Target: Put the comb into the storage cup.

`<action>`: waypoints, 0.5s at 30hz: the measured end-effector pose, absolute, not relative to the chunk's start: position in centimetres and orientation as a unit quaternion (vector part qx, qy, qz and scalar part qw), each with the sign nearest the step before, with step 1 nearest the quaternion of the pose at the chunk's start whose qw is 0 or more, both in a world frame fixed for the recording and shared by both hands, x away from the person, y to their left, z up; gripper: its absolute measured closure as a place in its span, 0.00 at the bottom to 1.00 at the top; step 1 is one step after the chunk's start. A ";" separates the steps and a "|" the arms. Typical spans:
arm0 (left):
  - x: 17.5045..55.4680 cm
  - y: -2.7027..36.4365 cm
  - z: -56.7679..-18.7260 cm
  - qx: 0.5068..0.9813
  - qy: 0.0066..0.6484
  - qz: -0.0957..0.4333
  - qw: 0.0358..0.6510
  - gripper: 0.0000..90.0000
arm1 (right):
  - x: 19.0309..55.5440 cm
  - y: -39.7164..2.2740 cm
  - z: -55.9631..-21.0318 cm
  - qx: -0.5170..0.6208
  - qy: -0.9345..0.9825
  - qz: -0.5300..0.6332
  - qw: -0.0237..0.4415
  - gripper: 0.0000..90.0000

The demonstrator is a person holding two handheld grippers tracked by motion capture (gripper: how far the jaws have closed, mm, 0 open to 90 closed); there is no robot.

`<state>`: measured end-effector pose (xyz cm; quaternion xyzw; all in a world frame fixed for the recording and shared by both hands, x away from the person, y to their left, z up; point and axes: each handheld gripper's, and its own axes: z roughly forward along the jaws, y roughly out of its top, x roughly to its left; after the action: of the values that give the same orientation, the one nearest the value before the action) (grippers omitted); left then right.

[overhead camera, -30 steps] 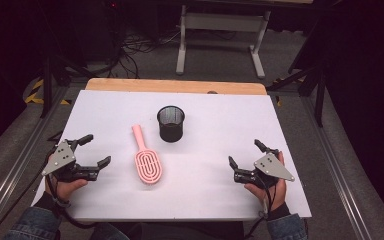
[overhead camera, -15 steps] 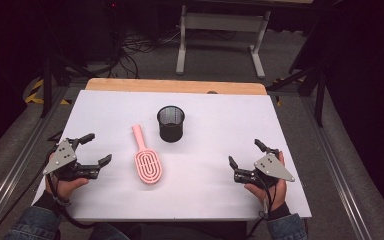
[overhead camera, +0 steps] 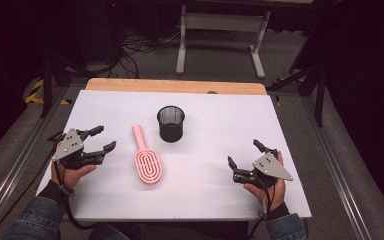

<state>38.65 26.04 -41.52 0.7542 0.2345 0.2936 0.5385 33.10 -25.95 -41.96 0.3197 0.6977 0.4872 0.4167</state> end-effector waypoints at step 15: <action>41.9 24.1 -41.4 0.775 0.231 0.281 0.516 0.72 | 33.1 -25.9 -42.0 0.320 0.699 0.486 0.416 0.05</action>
<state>41.91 24.06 -41.43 0.7753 0.2309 0.2812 0.5163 33.09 -25.92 -41.98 0.3203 0.6985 0.4864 0.4157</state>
